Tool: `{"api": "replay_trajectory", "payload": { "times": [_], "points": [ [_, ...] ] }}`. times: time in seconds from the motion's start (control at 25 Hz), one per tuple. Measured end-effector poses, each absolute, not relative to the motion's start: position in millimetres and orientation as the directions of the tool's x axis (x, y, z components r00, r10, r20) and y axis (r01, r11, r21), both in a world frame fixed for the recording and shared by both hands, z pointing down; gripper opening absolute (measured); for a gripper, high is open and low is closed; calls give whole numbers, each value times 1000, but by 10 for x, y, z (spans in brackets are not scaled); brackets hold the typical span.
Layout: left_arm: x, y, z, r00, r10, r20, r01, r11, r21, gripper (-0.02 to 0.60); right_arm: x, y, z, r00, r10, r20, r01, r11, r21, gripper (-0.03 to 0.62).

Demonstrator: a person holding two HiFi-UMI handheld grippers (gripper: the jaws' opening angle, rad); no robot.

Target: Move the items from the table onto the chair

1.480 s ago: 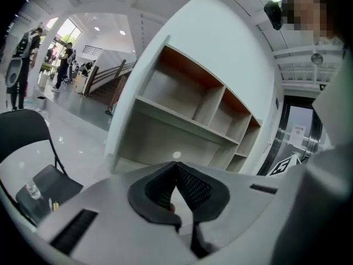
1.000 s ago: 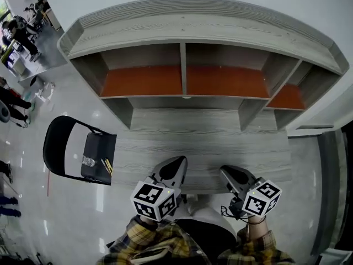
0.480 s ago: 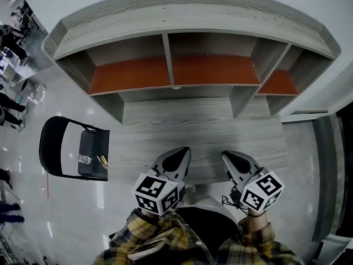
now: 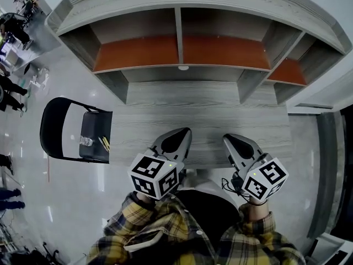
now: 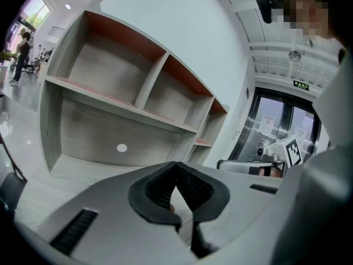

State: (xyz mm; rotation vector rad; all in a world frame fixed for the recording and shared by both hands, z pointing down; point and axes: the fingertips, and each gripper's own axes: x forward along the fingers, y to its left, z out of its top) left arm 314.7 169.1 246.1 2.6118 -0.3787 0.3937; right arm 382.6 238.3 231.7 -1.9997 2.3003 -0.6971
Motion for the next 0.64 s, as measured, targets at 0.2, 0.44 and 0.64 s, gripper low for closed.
{"api": "replay_trajectory", "payload": {
  "times": [0.2, 0.44, 0.64],
  "points": [
    [3059, 1519, 2486, 894, -248, 373, -378, -864, 332, 3, 3822, 2383, 2319, -172, -946, 275, -939, 73, -336, 17],
    [2896, 1387, 2441, 892, -234, 388, -371, -868, 330, 3, 3728, 2467, 2353, -178, -940, 292, -933, 67, -354, 18],
    [2917, 1197, 2459, 894, -242, 376, -362, -886, 291, 3, 3778, 2443, 2386, -151, -950, 272, -938, 51, -344, 17]
  ]
}}
